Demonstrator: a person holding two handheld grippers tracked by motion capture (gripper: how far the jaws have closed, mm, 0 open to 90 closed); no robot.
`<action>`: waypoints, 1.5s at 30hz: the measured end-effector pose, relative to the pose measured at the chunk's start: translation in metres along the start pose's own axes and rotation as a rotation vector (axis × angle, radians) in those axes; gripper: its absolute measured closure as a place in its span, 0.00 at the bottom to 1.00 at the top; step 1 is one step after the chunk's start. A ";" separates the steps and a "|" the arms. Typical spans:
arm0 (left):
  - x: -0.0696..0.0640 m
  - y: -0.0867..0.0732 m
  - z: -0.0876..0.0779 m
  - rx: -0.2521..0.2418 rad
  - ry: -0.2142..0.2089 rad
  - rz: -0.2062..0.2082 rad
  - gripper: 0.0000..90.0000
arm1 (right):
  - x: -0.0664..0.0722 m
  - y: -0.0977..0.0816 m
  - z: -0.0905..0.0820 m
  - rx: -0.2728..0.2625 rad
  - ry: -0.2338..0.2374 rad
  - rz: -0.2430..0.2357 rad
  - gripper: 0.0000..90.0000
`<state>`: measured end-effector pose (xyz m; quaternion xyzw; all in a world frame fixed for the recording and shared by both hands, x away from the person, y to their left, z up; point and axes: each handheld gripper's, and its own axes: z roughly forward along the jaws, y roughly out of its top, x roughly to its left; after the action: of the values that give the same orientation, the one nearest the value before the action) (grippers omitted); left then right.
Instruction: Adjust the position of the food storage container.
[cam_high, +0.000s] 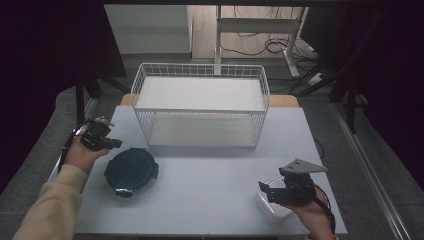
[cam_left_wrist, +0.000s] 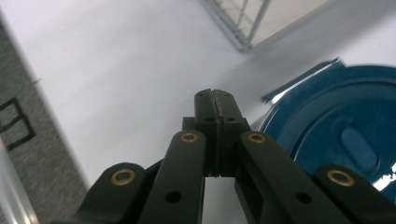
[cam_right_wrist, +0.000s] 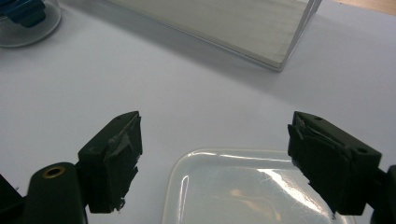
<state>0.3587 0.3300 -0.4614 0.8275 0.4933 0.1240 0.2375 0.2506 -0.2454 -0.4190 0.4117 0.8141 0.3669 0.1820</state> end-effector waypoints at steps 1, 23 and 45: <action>0.001 -0.003 -0.002 0.006 0.005 -0.004 1.00 | 0.000 0.000 -0.001 -0.002 0.000 -0.004 0.20; 0.003 -0.075 -0.003 0.048 -0.078 -0.121 1.00 | 0.004 0.003 -0.004 -0.017 -0.009 -0.005 0.20; -0.010 -0.077 0.001 0.044 -0.095 -0.128 1.00 | 0.004 0.006 -0.008 -0.035 -0.009 0.011 0.20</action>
<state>0.2965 0.3520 -0.5016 0.8042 0.5361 0.0581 0.2500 0.2471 -0.2437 -0.4093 0.4144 0.8045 0.3803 0.1909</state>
